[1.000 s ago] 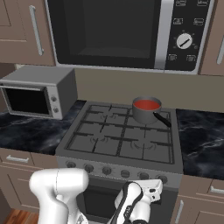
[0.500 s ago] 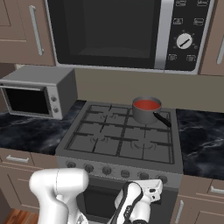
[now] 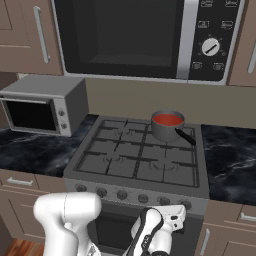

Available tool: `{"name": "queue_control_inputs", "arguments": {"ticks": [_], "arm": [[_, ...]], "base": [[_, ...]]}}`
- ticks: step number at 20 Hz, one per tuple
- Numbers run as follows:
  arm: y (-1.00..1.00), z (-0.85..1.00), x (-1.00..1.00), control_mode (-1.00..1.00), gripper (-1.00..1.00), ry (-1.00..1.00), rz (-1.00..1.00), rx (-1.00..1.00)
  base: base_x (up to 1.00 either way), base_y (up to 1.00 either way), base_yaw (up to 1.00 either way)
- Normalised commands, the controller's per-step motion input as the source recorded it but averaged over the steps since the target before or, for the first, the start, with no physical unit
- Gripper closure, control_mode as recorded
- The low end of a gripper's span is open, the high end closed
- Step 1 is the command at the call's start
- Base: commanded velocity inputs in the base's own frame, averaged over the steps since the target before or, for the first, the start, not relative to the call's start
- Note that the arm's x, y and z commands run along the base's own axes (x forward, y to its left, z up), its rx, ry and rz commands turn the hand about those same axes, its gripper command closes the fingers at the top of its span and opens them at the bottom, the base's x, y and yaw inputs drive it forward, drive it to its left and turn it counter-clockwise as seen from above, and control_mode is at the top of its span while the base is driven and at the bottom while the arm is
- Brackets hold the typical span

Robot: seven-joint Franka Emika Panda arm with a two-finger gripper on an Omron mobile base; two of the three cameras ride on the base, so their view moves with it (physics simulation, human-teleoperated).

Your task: Wait until the marinara sauce is simmered to a deep red color and then turn off the stove.

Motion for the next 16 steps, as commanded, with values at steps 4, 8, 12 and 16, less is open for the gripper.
{"name": "queue_control_inputs", "arguments": {"ticks": [4, 8, 12, 16], "arm": [[0.0, 0.0, 0.0, -1.0, 1.0, 0.0, 0.0, 0.0], [0.0, 0.0, 0.0, -1.0, 1.0, 0.0, 0.0, 0.0], [0.0, 0.0, 0.0, -1.0, 1.0, 0.0, 0.0, 0.0], [0.0, 0.0, 0.0, -1.0, 1.0, 0.0, 0.0, 0.0]], "base": [[0.0, 0.0, 0.0], [0.0, 0.0, 0.0], [0.0, 0.0, 0.0], [0.0, 0.0, 0.0]]}}
